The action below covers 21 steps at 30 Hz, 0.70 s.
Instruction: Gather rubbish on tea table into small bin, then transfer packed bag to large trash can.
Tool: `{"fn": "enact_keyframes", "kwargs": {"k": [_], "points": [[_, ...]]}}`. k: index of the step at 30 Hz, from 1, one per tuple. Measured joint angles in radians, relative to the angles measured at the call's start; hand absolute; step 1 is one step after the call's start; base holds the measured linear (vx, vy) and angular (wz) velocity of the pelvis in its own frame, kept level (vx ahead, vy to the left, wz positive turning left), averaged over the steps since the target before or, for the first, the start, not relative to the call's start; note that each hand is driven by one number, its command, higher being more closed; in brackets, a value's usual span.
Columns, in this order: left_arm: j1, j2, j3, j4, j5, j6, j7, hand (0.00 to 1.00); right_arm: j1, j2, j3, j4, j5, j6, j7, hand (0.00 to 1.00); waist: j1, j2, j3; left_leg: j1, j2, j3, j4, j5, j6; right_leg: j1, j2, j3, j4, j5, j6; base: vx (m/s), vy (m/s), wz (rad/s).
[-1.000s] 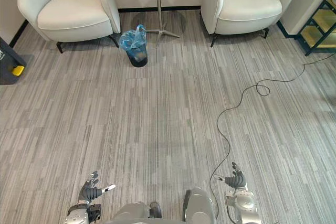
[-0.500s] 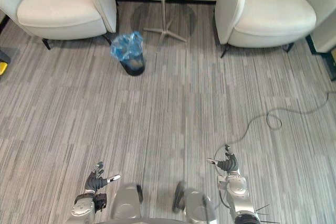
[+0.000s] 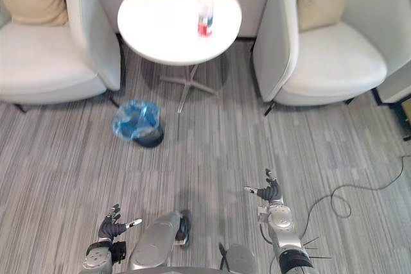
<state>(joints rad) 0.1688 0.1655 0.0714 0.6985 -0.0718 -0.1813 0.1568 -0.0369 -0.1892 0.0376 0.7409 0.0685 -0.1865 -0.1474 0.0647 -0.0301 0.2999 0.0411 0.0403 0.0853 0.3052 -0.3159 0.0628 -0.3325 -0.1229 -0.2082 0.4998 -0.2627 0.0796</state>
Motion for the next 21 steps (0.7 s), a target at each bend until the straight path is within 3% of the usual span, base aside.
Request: {"fn": "enact_keyframes", "kwargs": {"k": [1, 2, 3, 4, 5, 6, 7, 8, 10, 12, 13, 14, 15, 17, 21], "points": [[-0.007, -0.004, 0.0, 0.0, 0.001, 0.0, 0.001, 0.0, 0.009, -0.005, -0.002, 0.0, 0.0, 0.004, -0.002, 0.0, -0.004, -0.002, -0.003, 0.033, 0.01, -0.02, -0.013, -0.02, -0.038, -0.01, 0.031, 0.048, -0.19, 0.14, 0.003, 0.57, -0.182, 0.92], [-0.01, -0.003, -0.001, 0.0, 0.001, 0.0, 0.001, 0.0, 0.018, -0.005, -0.003, 0.0, -0.001, 0.008, -0.003, 0.0, -0.003, 0.0, -0.011, 0.049, 0.017, -0.052, -0.007, -0.038, -0.068, 0.001, 0.054, 0.076, -0.244, 0.277, 0.002, 0.59, -0.209, 0.95], [-0.025, -0.015, -0.001, 0.011, 0.002, 0.001, 0.003, 0.0, 0.02, -0.015, -0.004, -0.001, -0.002, 0.01, -0.003, 0.0, 0.003, 0.025, -0.021, 0.049, 0.049, -0.081, 0.022, -0.05, -0.09, 0.005, 0.073, 0.077, -0.221, 0.315, -0.052, 0.59, -0.214, 0.78], [-0.036, -0.022, 0.0, 0.01, 0.003, -0.001, 0.003, 0.0, 0.017, -0.015, -0.007, -0.02, -0.002, 0.015, -0.004, 0.0, 0.009, 0.037, -0.029, 0.002, 0.077, -0.089, 0.113, -0.023, -0.135, 0.011, 0.079, 0.04, -0.201, 0.291, -0.073, 0.59, -0.227, 0.61], [-0.037, -0.024, -0.001, 0.01, 0.003, -0.001, 0.003, 0.0, 0.008, -0.014, -0.006, -0.035, -0.003, 0.016, -0.003, 0.0, 0.006, 0.04, -0.028, -0.033, 0.087, -0.086, 0.186, 0.006, -0.155, 0.022, 0.08, 0.023, -0.197, 0.274, -0.081, 0.55, -0.233, 0.6], [-0.039, -0.035, 0.0, 0.011, 0.003, 0.002, 0.003, 0.0, 0.005, -0.017, -0.007, -0.077, -0.003, 0.016, -0.005, 0.0, 0.003, 0.05, -0.022, -0.106, 0.108, -0.077, 0.375, 0.096, -0.157, 0.085, 0.086, 0.001, -0.219, 0.253, -0.097, 0.51, -0.228, 0.54], [-0.038, -0.045, -0.001, 0.011, 0.002, 0.002, 0.003, 0.0, 0.005, -0.019, -0.009, -0.107, -0.003, 0.014, -0.008, 0.0, 0.008, 0.057, -0.012, -0.161, 0.145, -0.053, 0.509, 0.101, -0.15, 0.156, 0.095, -0.008, -0.257, 0.247, -0.105, 0.59, -0.225, 0.58], [-0.04, -0.046, -0.01, 0.012, 0.002, 0.001, 0.003, 0.0, 0.005, -0.01, -0.016, -0.152, -0.003, 0.006, -0.025, 0.0, 0.009, 0.048, -0.005, -0.213, 0.169, 0.01, 0.593, 0.055, -0.117, 0.264, 0.094, -0.01, -0.31, 0.242, -0.112, 0.54, -0.151, 0.42], [-0.044, -0.045, -0.028, 0.005, 0.003, -0.002, 0.002, 0.0, 0.004, -0.011, -0.033, -0.191, -0.003, -0.015, -0.029, 0.0, 0.011, 0.039, -0.003, -0.264, 0.157, 0.057, 0.543, 0.041, -0.104, 0.327, 0.08, -0.015, -0.344, 0.242, -0.112, 0.36, -0.057, 0.21], [-0.044, -0.048, -0.042, -0.003, 0.003, -0.003, 0.002, 0.0, 0.0, -0.013, -0.063, -0.231, -0.003, -0.033, -0.037, 0.0, 0.01, 0.043, -0.003, -0.317, 0.149, 0.108, 0.372, 0.046, -0.11, 0.359, 0.073, -0.024, -0.363, 0.237, -0.103, 0.33, 0.024, -0.06], [-0.042, -0.049, -0.042, -0.003, 0.003, -0.003, 0.002, 0.0, 0.006, -0.013, -0.082, -0.26, -0.003, -0.035, -0.051, 0.0, 0.011, 0.06, -0.006, -0.33, 0.143, 0.133, 0.207, 0.119, -0.13, 0.378, 0.075, -0.032, -0.364, 0.207, -0.062, 0.31, 0.092, -0.18], [-0.031, -0.062, -0.043, -0.003, 0.003, -0.003, 0.002, 0.0, 0.02, -0.023, -0.099, -0.293, -0.003, -0.034, -0.057, 0.0, 0.009, 0.104, -0.016, -0.339, 0.159, 0.133, 0.085, 0.298, -0.09, 0.4, 0.109, -0.031, -0.359, 0.154, -0.037, 0.31, 0.107, -0.14], [-0.036, -0.061, -0.042, 0.002, 0.004, -0.002, 0.002, 0.0, 0.026, -0.011, -0.111, -0.295, -0.004, -0.035, -0.065, 0.0, 0.009, 0.102, -0.013, -0.335, 0.158, 0.142, 0.108, 0.259, -0.052, 0.412, 0.107, -0.028, -0.354, 0.125, -0.027, 0.3, 0.12, 0.08], [-0.049, -0.064, -0.049, 0.002, 0.006, -0.003, -0.001, 0.0, 0.039, 0.005, -0.117, -0.298, -0.013, -0.033, -0.072, 0.0, 0.01, 0.056, -0.012, -0.309, 0.099, 0.156, 0.078, 0.255, -0.052, 0.392, 0.039, -0.01, -0.303, 0.09, 0.002, 0.22, 0.114, 0.15], [0.008, -0.061, -0.06, 0.006, 0.006, -0.001, -0.001, 0.0, -0.018, 0.025, -0.057, -0.3, -0.046, -0.035, -0.068, 0.0, 0.01, 0.045, -0.008, -0.234, 0.059, 0.216, 0.085, 0.157, -0.035, 0.324, -0.04, 0.061, -0.06, 0.018, 0.033, 0.13, 0.093, -0.33]]}}
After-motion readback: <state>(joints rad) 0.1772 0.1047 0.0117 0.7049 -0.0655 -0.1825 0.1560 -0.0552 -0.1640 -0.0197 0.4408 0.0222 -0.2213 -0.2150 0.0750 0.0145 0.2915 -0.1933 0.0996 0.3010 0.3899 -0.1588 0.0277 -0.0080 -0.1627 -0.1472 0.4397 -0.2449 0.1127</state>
